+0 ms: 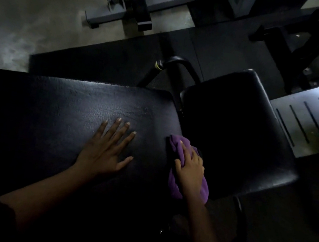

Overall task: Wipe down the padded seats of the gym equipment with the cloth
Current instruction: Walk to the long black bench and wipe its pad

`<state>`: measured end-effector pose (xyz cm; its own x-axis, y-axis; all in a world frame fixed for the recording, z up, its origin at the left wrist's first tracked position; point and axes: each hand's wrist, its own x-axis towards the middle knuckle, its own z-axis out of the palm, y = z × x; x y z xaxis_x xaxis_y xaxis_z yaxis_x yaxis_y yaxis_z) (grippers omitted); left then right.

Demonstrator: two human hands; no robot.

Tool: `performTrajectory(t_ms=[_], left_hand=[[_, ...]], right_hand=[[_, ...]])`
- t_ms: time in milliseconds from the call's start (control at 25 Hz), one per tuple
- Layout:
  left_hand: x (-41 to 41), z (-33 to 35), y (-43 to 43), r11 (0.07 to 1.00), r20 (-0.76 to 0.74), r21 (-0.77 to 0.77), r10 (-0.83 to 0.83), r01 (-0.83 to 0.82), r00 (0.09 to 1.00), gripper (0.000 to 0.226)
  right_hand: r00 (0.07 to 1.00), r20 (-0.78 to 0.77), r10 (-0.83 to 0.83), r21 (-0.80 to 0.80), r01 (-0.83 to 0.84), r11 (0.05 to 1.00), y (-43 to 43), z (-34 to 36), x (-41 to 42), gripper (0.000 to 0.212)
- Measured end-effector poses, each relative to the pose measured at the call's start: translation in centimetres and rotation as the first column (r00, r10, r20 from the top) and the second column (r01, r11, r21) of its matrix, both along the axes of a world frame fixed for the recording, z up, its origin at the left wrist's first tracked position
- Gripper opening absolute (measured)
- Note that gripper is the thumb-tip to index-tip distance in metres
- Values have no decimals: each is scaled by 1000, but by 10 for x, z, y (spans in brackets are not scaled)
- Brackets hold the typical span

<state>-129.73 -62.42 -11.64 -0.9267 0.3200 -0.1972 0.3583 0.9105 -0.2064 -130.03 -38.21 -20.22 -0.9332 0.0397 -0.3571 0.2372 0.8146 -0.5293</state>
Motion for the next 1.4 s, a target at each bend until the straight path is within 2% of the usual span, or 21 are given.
performTrajectory(t_ms=[160,360,440,520,600,680,720,800,880,1000,1080,1200,1320,1400], left_hand=[[0,4,1,1000,17,-20,12,-12,1000,69],[-1,8,3,998,94,-57,44,-39,995,70],[2,14,5,997,123,-50,58,-52,991,72],[8,23,8,997,152,-6,71,-71,986,75],[19,28,7,995,161,47,84,-93,983,75],[35,38,3,999,139,15,49,-51,989,69],[43,44,-2,1000,120,-5,25,-24,993,66],[54,53,-18,999,107,-21,39,-37,994,65],[60,56,-30,996,92,-41,85,-81,992,76],[70,53,-34,992,111,-58,122,-116,986,81],[70,53,-33,990,118,-59,137,-131,984,81],[69,54,-33,989,116,-61,141,-135,983,79],[68,57,-32,987,137,-81,148,-138,980,69],[65,60,-32,987,138,-71,152,-143,979,67]], right_hand=[[997,-29,-71,17,72,997,16,0,44,69],[979,76,-189,-13,190,982,28,2,85,68],[948,151,-279,-36,287,957,37,17,107,56],[949,190,-250,-111,274,955,49,41,121,48],[977,65,-201,-252,211,944,52,64,114,49],[988,-52,-147,-338,121,933,45,66,87,56],[994,-35,-102,-278,88,956,38,59,74,62],[991,119,-68,-75,77,994,16,36,71,72],[974,168,-149,-6,152,988,-3,21,76,61],[972,80,-223,6,223,975,-22,29,82,49],[979,47,-197,20,196,980,-38,38,86,49],[992,-57,-113,-55,110,992,-72,58,102,65],[979,-201,18,-71,-33,997,-86,76,103,61],[914,-382,133,-142,-200,969,-77,80,92,59]])
